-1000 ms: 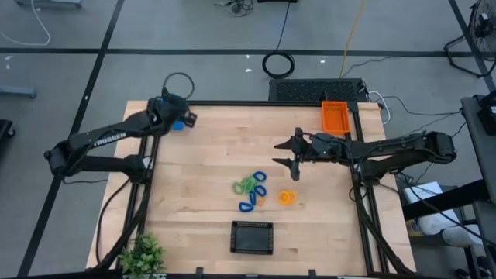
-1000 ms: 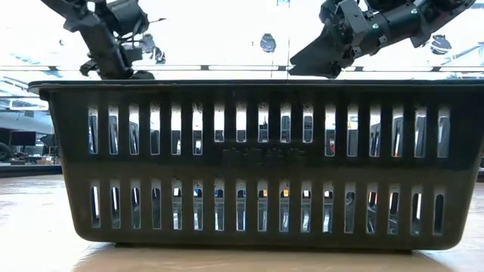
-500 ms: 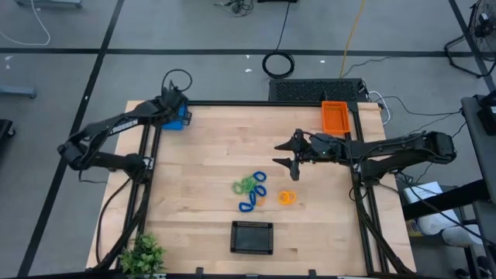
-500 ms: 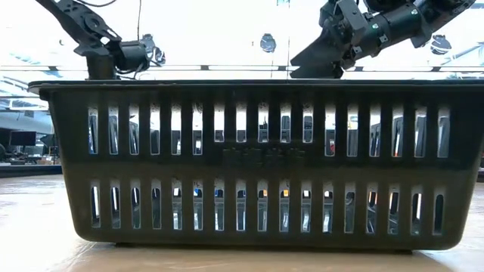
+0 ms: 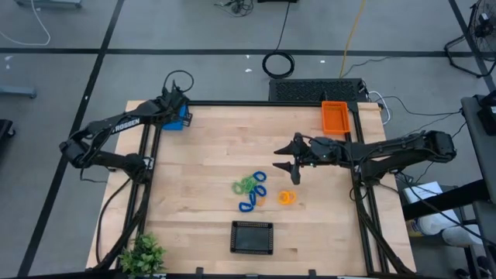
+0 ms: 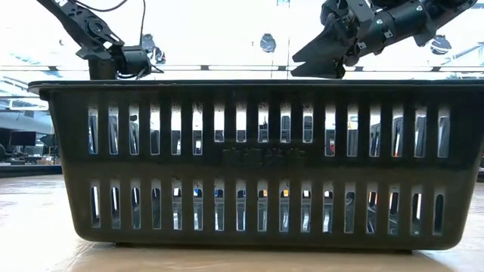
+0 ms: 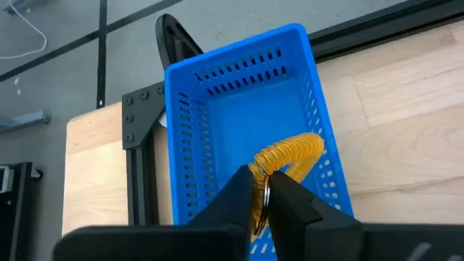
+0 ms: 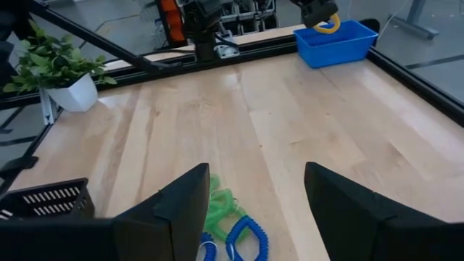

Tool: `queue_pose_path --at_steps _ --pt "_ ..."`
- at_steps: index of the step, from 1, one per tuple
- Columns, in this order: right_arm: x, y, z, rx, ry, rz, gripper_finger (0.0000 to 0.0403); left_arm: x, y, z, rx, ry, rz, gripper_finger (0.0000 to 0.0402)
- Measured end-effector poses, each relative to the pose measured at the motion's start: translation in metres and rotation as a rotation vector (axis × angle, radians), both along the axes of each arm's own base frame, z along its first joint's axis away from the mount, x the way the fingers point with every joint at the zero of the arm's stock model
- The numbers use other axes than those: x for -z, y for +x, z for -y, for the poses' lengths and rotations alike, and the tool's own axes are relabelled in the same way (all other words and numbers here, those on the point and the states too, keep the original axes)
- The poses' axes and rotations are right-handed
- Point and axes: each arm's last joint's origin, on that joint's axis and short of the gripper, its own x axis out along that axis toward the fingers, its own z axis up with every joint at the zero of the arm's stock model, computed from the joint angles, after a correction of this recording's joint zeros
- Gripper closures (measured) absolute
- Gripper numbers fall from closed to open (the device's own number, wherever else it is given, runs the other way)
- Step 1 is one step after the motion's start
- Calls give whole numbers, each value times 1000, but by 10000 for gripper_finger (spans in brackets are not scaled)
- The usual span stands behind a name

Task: Sort spring keychains into baskets
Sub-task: Put the orange spring keychain into the blue basket

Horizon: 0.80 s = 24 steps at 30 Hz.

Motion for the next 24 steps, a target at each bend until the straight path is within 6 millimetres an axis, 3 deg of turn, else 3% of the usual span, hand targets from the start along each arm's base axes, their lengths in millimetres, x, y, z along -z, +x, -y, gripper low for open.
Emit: queue_pose_path --at_steps 9,16,24 --pt "0 0 -2 -6 6 0 191 0 0 0 13 -6 -13 284" --pt "0 0 -3 -11 3 0 191 0 4 3 113 -23 -44 249" --pt "-1 0 -3 -13 -1 8 191 -22 30 23 507 -47 260 252"
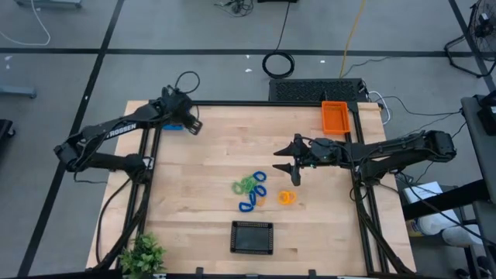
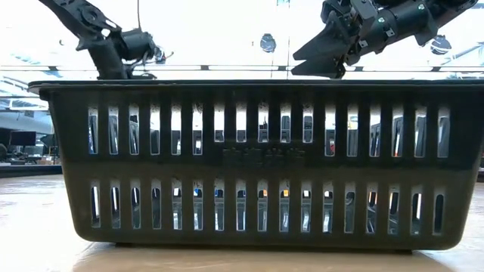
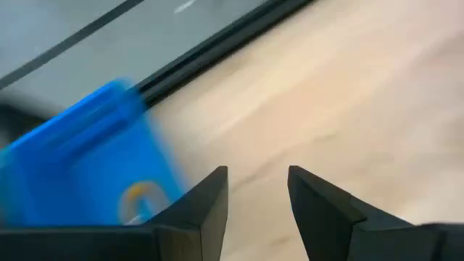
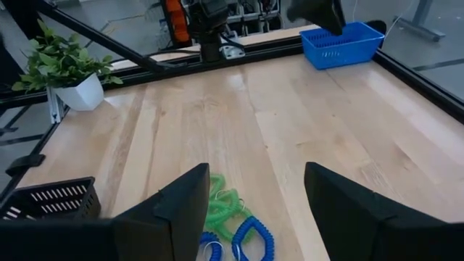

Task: Sort spring keychains into baskets
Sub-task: Put the orange spring keychain into the blue basket

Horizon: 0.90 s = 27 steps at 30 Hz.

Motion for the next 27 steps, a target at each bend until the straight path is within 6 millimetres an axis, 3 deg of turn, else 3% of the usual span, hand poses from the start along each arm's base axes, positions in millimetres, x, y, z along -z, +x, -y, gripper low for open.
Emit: queue_pose_path --at_steps 3,7,11,15,19,27 --pt "-1 0 -2 -9 1 10 191 -16 12 13 235 -15 203 254" --pt "-1 0 -10 -101 10 16 191 -39 27 38 680 -47 479 252" --pt "-3 0 -22 -259 19 38 191 -50 39 65 1004 -70 616 256" --pt "-2 -2 -37 -403 45 18 191 -56 50 85 1126 -32 663 263" --pt "13 -7 -53 -455 50 -107 191 -65 60 109 1240 55 719 270" --pt "37 -20 -81 -340 -113 -328 190 -78 70 145 1335 265 792 275"
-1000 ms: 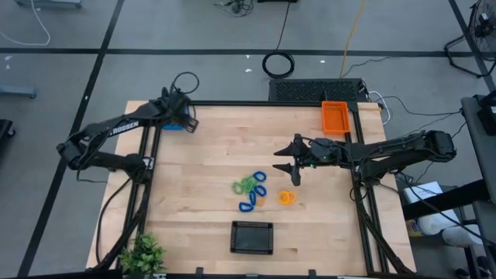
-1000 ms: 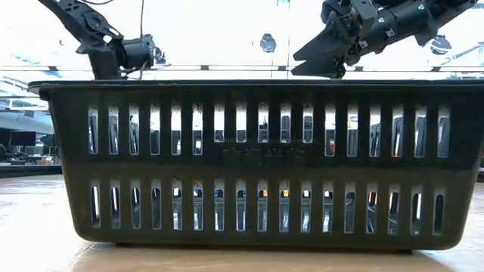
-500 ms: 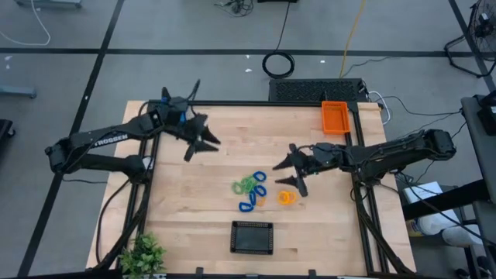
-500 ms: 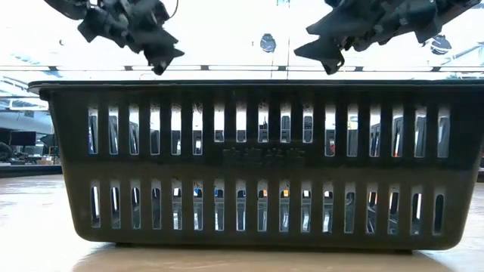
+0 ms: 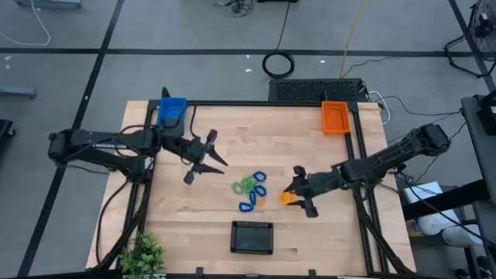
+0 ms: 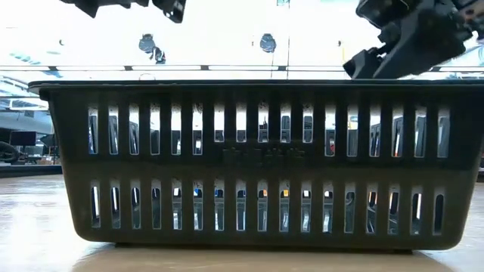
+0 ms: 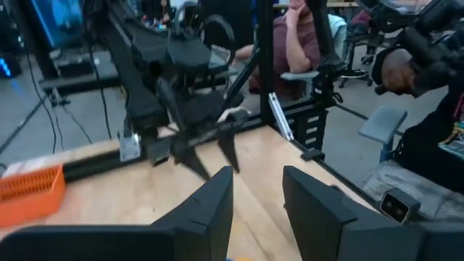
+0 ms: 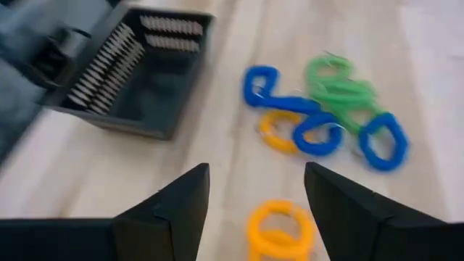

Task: Sort spring keychains into baskets
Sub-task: Put the orange spring keychain into the blue basket

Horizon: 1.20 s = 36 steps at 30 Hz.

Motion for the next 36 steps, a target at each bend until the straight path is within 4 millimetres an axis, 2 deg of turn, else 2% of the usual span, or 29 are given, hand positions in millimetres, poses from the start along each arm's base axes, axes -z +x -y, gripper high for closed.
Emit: queue_pose_path --at_steps 7,11,15,20,26,36 --pt "18 3 -14 29 -34 -86 190 -1 0 10 37 -10 11 275" --pt "35 9 -16 30 -102 -230 190 -1 0 11 41 -9 9 275" --pt "43 21 -19 2 -184 -341 190 -1 0 11 41 -10 9 275" --pt "41 37 -25 -29 -219 -351 190 -1 0 11 41 -11 7 275" --pt "43 38 -23 -14 -221 -380 191 -1 0 11 41 -12 7 275" --pt "74 47 -29 -41 -234 -444 206 -1 0 11 41 -12 7 275"
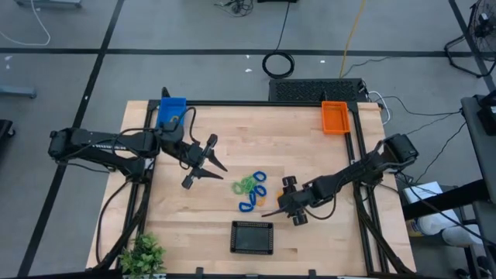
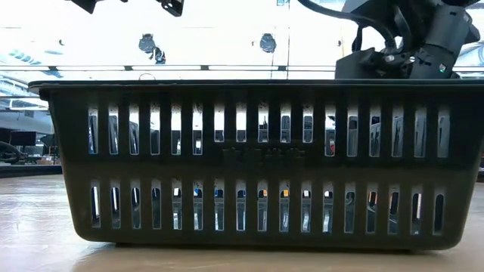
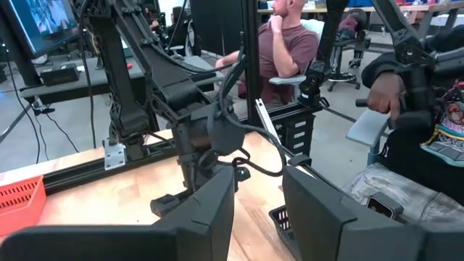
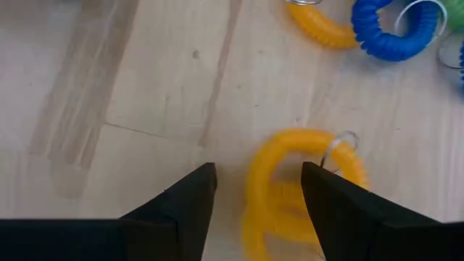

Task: Sort spring keychains into baskets
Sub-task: Put the orange spring keychain into the blue basket

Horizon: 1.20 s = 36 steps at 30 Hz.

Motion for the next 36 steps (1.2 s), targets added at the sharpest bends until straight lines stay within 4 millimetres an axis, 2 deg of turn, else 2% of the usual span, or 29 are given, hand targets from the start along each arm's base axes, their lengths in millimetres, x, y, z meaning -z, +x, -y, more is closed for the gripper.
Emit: queue_pose_path --at_steps 8,28,36 --pt "-6 -3 1 2 4 8 233 0 0 0 0 0 1 275" --pt "-7 -4 2 -17 -1 1 360 0 0 0 0 0 0 275" --pt "-7 -4 2 -16 -2 4 376 0 0 0 0 0 0 275"
